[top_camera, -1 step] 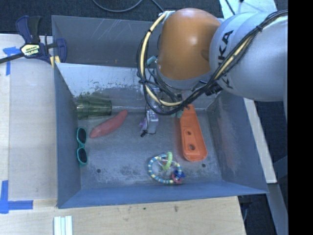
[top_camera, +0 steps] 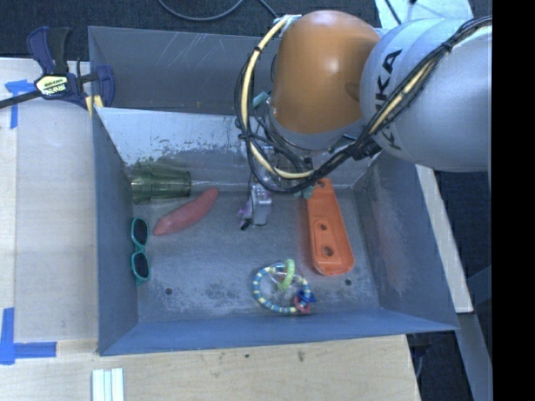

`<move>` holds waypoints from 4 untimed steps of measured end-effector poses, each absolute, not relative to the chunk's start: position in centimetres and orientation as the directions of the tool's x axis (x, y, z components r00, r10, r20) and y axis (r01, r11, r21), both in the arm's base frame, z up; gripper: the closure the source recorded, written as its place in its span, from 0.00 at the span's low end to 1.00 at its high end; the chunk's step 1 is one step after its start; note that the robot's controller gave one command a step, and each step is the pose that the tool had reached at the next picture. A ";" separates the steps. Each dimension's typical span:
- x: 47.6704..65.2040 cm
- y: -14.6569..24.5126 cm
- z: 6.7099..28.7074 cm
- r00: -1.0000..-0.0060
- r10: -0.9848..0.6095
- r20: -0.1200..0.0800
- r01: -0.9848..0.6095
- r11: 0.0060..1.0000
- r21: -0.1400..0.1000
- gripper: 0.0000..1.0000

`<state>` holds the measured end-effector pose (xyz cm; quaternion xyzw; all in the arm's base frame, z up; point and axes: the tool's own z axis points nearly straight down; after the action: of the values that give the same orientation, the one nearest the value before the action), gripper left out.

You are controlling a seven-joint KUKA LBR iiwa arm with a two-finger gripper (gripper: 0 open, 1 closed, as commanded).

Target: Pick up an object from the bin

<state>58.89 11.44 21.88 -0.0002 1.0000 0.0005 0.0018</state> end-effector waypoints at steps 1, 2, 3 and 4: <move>60.9 13.7 15.1 -1.000 -0.003 -0.006 -0.003 1.000 0.001 0.00; 62.0 15.4 12.7 -1.000 0.010 0.002 0.010 1.000 0.000 0.00; 61.3 15.9 14.6 -1.000 0.023 -0.008 0.023 1.000 0.003 0.00; 61.6 16.2 8.2 -1.000 0.009 -0.006 0.009 1.000 0.002 0.00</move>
Offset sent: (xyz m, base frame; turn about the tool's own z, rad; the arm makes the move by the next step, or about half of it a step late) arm 0.0387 0.0489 -0.0771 0.0178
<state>61.56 16.24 8.22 0.0043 1.0000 0.0010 0.0032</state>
